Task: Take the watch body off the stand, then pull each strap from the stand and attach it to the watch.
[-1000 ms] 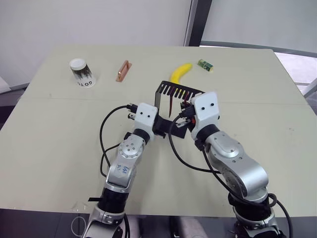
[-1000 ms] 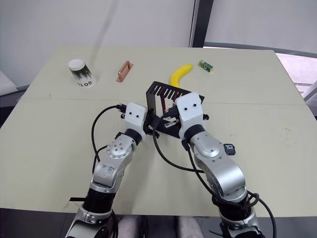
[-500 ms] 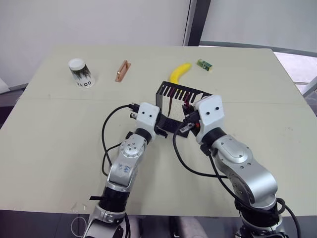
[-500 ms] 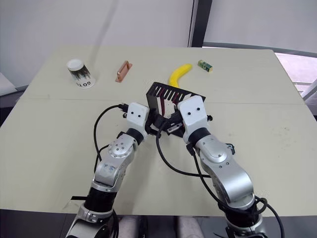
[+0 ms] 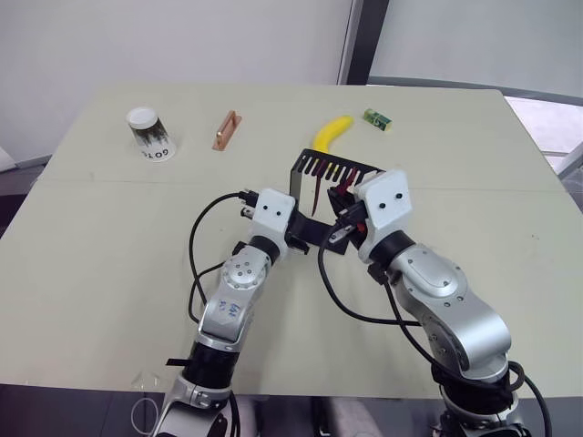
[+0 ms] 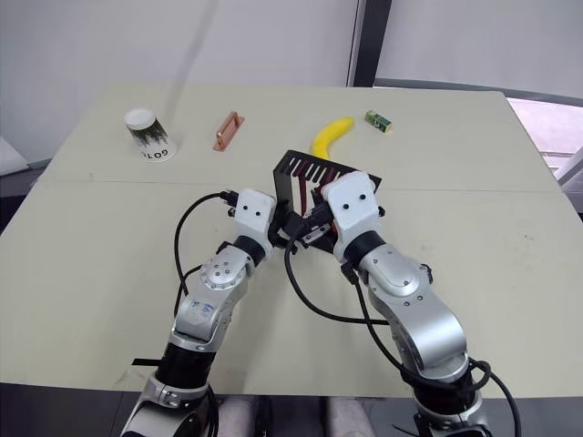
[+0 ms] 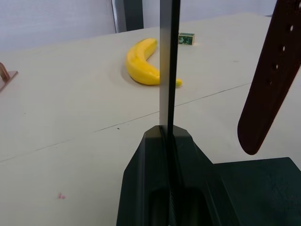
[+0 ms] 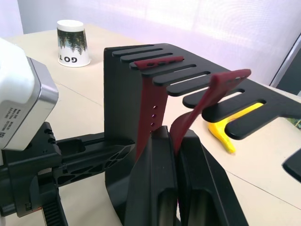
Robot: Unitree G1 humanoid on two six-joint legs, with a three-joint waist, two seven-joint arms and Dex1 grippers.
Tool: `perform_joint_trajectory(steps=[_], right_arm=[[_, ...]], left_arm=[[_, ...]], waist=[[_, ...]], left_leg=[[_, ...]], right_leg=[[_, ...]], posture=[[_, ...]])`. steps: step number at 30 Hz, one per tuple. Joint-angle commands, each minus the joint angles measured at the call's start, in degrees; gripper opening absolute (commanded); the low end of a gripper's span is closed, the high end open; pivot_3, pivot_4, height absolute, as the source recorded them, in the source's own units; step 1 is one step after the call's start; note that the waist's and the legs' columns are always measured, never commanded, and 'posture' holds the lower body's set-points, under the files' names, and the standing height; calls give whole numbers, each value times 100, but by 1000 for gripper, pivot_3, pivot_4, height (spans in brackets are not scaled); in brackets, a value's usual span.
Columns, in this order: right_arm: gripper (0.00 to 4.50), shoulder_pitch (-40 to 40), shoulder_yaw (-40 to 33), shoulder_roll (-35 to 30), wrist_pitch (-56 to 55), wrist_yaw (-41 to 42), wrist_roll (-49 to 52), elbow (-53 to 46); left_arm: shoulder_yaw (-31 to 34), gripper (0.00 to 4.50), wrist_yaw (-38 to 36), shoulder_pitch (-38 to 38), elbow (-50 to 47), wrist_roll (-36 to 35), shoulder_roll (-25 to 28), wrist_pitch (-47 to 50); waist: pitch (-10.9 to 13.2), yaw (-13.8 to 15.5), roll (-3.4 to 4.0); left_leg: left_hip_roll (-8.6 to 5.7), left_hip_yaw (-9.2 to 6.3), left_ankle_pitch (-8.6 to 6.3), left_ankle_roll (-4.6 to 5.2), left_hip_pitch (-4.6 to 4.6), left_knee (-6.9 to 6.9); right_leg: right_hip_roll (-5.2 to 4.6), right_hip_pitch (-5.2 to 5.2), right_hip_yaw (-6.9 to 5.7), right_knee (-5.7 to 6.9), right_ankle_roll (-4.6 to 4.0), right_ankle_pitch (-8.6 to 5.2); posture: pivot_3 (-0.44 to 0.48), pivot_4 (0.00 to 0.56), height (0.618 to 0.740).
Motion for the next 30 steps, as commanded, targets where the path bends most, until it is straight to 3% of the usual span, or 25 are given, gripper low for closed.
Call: perform_joint_trajectory(steps=[1, 13, 22, 23, 25, 29, 30], right_arm=[[13, 10, -113, -181, -162, 217, -4, -320], [13, 667, -835, -599, -81, 1107, 905, -778], [13, 792, -1454, -933, 108, 1508, 1687, -534], [0, 791, -1486, -984, 116, 1590, 1785, -499], [0, 771, -1529, -1068, 118, 1696, 1925, -422], [0, 694, -1816, -1238, 314, 1999, 2517, -124], [0, 668, -1879, -1291, 350, 2124, 2688, -26]], left_arm=[[-21, 0, -23, -73, -111, 45, -41, -110], [1, 0, -50, -224, 24, 51, -29, -94], [34, 0, -304, -353, 61, 11, 151, 79], [79, 494, -348, -339, 28, -31, 177, 90], [150, 962, -411, -334, -2, -87, 215, 141], [422, 2926, -778, -149, -471, -348, 543, 417], [505, 3066, -906, -54, -647, -451, 649, 472]], waist=[[0, 1, 0], [0, 9, 0], [0, 8, 0], [0, 8, 0], [0, 9, 0], [0, -1, 0], [0, -8, -1]], left_leg=[[0, 0, 0, 0, 0, 0], [0, 0, 0, 0, 2, 1], [-1, 0, 0, 0, 4, 1], [-1, 0, 0, 1, 4, 1], [-1, 0, 0, 0, 4, 1], [0, 0, 0, 0, 4, 0], [0, 0, 0, 0, 5, 0]], right_leg=[[0, 0, 0, 0, 0, 0], [2, 2, 0, -8, 0, 0], [2, 6, 0, -10, 0, 0], [2, 6, 0, -11, 0, 0], [2, 6, 0, -10, 0, 0], [2, 7, 0, -9, 0, 0], [2, 7, 0, -8, 0, 0]], posture=[[0, 150, 740], [0, 150, 740], [0, 150, 740], [0, 150, 740], [0, 150, 740], [0, 150, 740], [0, 150, 740]])
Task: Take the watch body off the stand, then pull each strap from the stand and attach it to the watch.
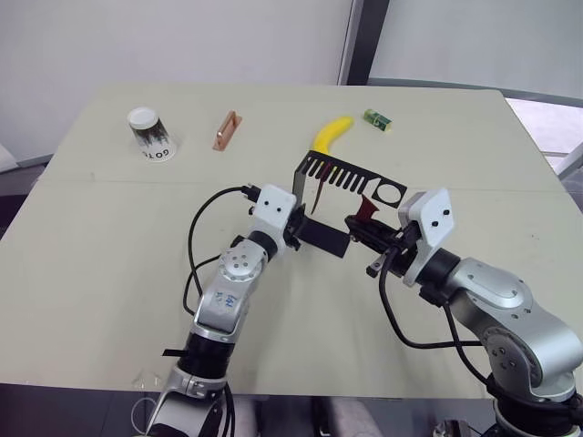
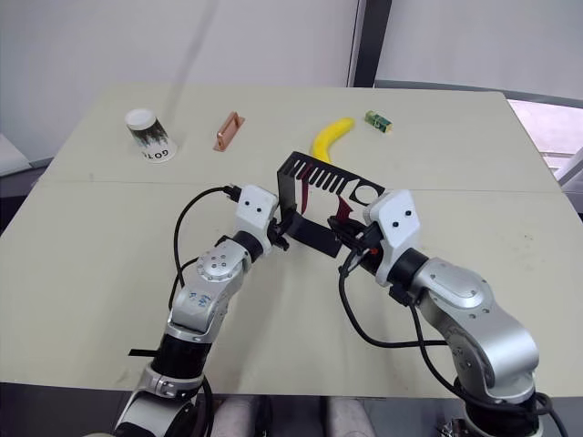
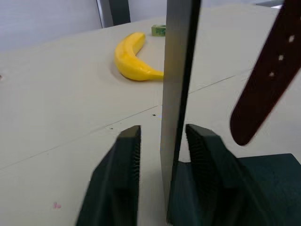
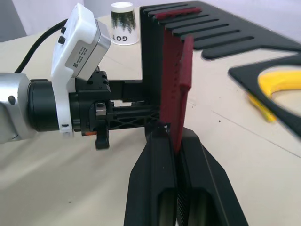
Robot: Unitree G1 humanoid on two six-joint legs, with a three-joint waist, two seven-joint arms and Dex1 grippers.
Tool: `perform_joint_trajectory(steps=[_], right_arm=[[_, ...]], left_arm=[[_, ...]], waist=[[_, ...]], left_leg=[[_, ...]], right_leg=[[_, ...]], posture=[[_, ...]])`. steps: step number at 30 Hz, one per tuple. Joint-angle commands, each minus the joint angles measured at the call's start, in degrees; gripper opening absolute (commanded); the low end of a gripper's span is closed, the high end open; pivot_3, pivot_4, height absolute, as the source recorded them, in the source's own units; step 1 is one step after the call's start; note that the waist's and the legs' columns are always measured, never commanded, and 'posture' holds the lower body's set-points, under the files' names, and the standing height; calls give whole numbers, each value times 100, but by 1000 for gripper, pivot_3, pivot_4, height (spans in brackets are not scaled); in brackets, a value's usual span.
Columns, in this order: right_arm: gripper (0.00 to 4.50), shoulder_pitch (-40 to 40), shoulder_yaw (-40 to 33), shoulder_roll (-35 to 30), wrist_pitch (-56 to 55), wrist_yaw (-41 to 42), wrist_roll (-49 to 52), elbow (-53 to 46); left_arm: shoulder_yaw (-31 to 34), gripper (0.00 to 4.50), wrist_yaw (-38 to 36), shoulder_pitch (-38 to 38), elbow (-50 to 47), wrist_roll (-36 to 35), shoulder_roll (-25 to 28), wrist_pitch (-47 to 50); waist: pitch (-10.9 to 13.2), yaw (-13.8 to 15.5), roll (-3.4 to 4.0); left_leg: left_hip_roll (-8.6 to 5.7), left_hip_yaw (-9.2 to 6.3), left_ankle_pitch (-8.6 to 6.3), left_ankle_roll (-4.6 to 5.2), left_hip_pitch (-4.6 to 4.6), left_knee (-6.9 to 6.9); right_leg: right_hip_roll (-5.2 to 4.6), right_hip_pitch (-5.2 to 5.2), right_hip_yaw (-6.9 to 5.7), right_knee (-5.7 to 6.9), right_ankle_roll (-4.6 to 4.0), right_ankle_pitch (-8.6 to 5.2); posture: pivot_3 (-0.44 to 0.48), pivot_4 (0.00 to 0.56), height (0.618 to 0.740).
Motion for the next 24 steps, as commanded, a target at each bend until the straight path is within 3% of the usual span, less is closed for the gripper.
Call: perform_joint_trajectory(steps=[1, 3, 7, 13, 15, 17, 19, 24], right_arm=[[0, -138, -383, -207, 158, 503, 724, 236], [0, -174, -387, -396, 139, 745, 891, 390], [0, -307, -311, -677, 64, 1189, 1118, 676], [0, -596, -100, -904, -37, 1717, 1238, 1058], [0, -883, -179, -909, 173, 1937, 1650, 1261], [0, -1127, -246, -887, 359, 2105, 2047, 1463], [0, -1315, -266, -838, 475, 2308, 2433, 1617], [0, -1651, -76, -747, 663, 2459, 2849, 1871]], left_arm=[[367, 3624, -452, 259, -850, -404, 343, 212], [516, 4480, -615, 451, -1144, -619, 492, 338], [1008, 4480, -1012, 737, -1498, -1343, 627, 654], [1644, 4480, -2269, 1062, -1796, -2685, 1446, 1185], [2025, 4480, -2950, 953, -2014, -3844, 1819, 1690], [2180, 4480, -3432, 859, -2092, -4550, 2155, 1980], [2196, 4480, -3546, 677, -1991, -4964, 2297, 2162], [2399, 4480, -3145, 94, -1553, -6094, 2083, 2564]], waist=[[0, -10, 0], [0, 3, 0], [0, 15, 0], [0, -11, 0], [1, -7, 0], [2, -19, -1], [2, -6, -1], [2, 2, -1]], left_leg=[[2, 0, 0, 0, 0, 0], [2, 0, 0, 0, 2, -3], [1, -1, -1, 2, 2, 0], [2, -3, -2, 3, 3, -2], [2, -2, -2, 3, 3, -2], [3, -4, -2, 3, 2, 1], [3, -8, -2, 3, 2, 0], [-1, -18, -5, 8, -1, 6]], right_leg=[[2, 0, 0, 2, 0, 0], [1, 0, 0, 2, 0, 0], [-2, 5, 0, -7, 0, 0], [-1, 6, -2, -22, 0, 0], [0, 6, -2, -22, 0, 0], [-1, 5, -3, -21, -1, 0], [-2, 6, -7, -22, -1, 0], [-10, 16, -19, -34, 0, 0]], posture=[[0, 150, 740], [0, 150, 740], [0, 150, 740], [0, 150, 740], [0, 150, 740], [0, 150, 740], [0, 150, 740], [0, 150, 740]])
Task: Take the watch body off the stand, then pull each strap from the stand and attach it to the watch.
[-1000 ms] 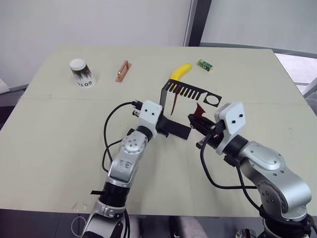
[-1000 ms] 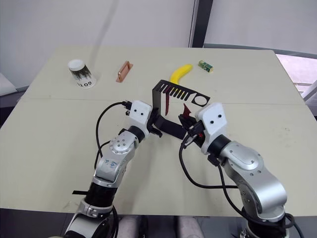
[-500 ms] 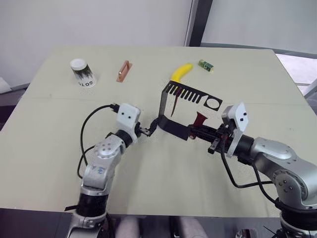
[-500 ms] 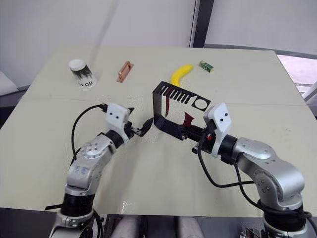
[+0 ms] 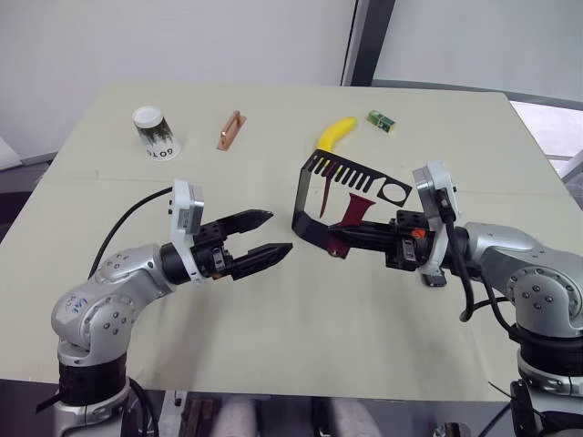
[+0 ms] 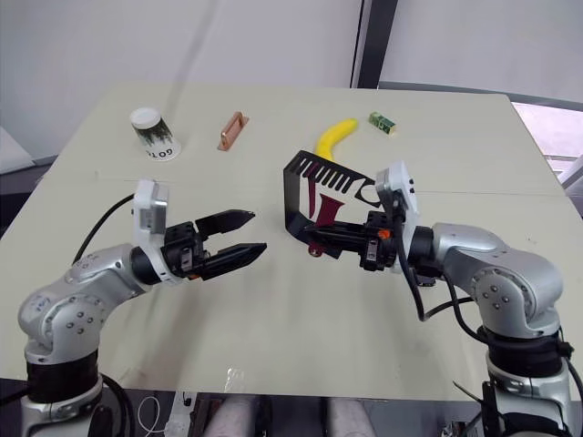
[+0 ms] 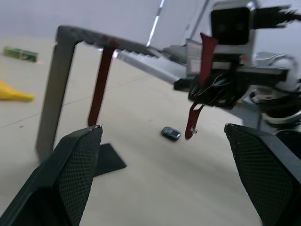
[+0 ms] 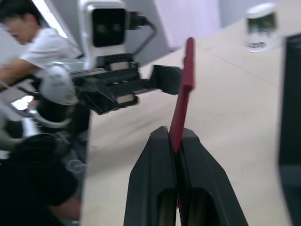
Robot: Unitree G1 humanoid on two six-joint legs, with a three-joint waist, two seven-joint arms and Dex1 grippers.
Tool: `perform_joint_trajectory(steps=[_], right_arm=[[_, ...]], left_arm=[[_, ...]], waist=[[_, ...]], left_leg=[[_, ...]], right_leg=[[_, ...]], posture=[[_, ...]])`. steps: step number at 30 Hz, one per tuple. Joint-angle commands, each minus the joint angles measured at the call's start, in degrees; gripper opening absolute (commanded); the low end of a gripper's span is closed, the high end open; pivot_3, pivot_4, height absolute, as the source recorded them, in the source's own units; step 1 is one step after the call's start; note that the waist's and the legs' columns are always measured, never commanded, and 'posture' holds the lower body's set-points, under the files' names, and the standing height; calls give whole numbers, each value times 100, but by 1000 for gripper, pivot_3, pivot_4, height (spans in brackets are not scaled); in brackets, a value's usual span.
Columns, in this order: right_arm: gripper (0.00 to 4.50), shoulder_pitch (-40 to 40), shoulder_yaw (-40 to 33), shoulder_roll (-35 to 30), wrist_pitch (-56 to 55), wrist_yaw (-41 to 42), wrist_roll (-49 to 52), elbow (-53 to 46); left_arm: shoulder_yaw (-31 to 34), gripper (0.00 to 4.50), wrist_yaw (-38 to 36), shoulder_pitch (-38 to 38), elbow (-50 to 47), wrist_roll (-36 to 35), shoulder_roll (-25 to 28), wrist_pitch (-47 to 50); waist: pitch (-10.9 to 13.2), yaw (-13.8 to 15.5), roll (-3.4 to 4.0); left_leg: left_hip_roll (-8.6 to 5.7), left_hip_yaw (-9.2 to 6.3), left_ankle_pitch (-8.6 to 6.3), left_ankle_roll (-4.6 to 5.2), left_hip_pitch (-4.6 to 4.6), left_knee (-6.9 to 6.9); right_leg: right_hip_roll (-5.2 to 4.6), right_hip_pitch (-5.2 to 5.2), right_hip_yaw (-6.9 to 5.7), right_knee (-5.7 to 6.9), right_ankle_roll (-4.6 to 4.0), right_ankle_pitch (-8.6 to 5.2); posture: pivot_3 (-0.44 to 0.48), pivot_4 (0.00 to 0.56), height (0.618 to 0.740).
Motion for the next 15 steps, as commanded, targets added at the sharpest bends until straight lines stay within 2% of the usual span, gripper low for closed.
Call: perform_joint_trajectory(steps=[1, 2, 6, 15], right_arm=[[0, -198, 86, 55, 32, 163, 237, 97], [0, -247, 160, 79, 26, 204, 230, 122], [0, -331, 398, 138, -67, 318, 113, 161], [0, -480, 636, 291, -70, 420, 87, 323]], left_arm=[[189, 4480, 299, -266, 174, -700, -142, 159], [132, 4480, 308, -338, 227, -733, -143, 159], [-154, 2720, 260, -497, 285, -781, -86, 170], [-520, 2720, 376, -798, 411, -915, -241, 170]], waist=[[0, -7, 0], [0, -18, 0], [0, -53, 0], [0, -22, 0]], left_leg=[[0, 0, 0, 0, 0, 0], [0, 0, 0, 0, 0, 0], [4, 0, 1, -1, 1, -3], [2, -1, 1, -2, -1, 0]], right_leg=[[0, 0, 0, 0, 0, 0], [1, 0, 0, 0, 0, 0], [6, -7, 0, 5, 0, 0], [3, -6, 0, 3, 0, 0]], posture=[[0, 150, 740], [0, 150, 740], [0, 150, 740], [0, 150, 740]])
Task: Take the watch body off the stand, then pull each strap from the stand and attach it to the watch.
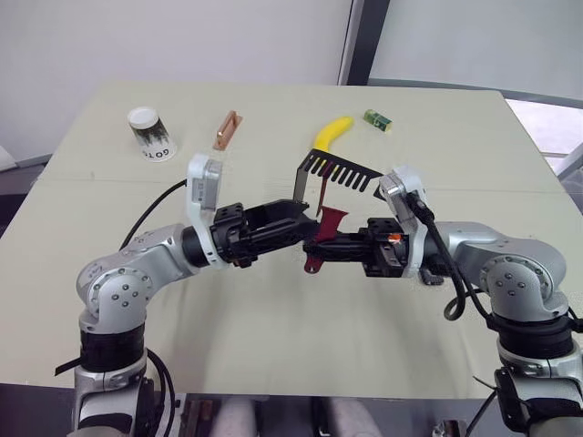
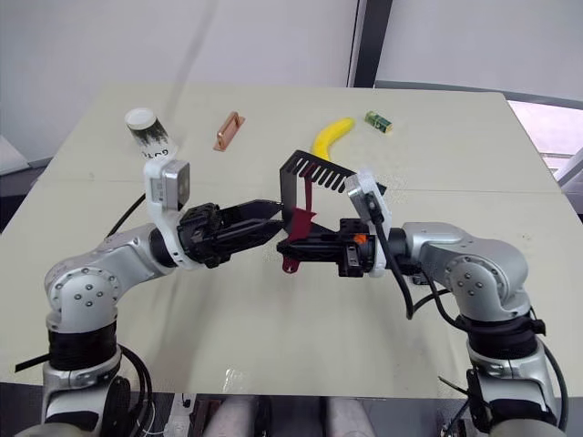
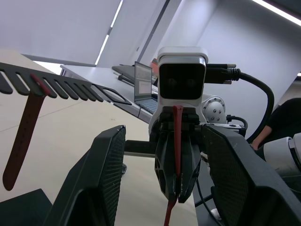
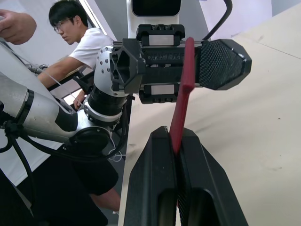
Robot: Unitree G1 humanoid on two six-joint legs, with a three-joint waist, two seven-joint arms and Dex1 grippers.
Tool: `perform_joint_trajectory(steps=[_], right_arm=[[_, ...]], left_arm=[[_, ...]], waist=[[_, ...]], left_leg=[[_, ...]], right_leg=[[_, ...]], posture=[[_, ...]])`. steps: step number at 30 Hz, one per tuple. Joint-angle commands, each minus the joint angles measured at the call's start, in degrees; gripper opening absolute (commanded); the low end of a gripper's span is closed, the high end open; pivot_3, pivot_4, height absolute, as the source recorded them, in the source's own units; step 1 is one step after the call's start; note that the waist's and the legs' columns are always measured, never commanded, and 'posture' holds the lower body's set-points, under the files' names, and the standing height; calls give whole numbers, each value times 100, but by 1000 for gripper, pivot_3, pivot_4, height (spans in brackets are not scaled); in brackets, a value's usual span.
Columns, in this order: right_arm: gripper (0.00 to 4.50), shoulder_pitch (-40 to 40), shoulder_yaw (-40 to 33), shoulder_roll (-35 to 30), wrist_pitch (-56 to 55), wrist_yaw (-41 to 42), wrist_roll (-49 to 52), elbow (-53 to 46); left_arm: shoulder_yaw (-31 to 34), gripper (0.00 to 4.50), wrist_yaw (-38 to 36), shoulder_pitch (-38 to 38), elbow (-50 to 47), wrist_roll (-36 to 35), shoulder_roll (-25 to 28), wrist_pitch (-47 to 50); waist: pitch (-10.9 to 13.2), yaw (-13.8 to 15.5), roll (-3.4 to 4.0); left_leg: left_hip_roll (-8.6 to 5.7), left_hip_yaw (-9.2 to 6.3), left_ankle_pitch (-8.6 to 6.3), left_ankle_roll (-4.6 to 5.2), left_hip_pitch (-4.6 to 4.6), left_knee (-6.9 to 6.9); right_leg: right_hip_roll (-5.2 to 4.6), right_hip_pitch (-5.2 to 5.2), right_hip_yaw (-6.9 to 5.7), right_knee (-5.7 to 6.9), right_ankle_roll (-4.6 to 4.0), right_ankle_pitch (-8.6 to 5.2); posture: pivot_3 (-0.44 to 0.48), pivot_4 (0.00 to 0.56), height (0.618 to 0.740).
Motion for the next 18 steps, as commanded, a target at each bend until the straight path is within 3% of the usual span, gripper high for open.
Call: perform_joint_trajectory(steps=[1, 11, 14, 18], right_arm=[[0, -117, -42, 52, -65, 107, 104, -30], [0, -142, -3, 165, -69, 76, 62, -3], [0, -175, 24, 201, -109, 70, -13, 24], [0, -196, 33, 213, -104, 60, -41, -24]], left_arm=[[-57, 2720, 31, -135, -15, -164, -32, -54], [-179, 2720, 95, -223, 48, -349, -100, 20], [-254, 1886, 66, -297, 144, -369, -69, 124], [-295, 1886, 56, -360, 195, -428, -19, 237]], waist=[[0, -5, 0], [0, -3, 0], [0, -2, 0], [0, -6, 0]], left_leg=[[0, 0, 0, 0, 0, 0], [0, 0, 0, 0, 0, 0], [0, 0, 0, 0, 0, 0], [0, 0, 0, 0, 0, 0]], right_leg=[[0, 0, 0, 0, 0, 0], [0, 0, 0, -1, 0, 0], [0, 0, 0, -2, 0, 0], [0, 0, 0, -2, 0, 0]], posture=[[0, 150, 740], [0, 150, 740], [0, 150, 740], [0, 150, 740]])
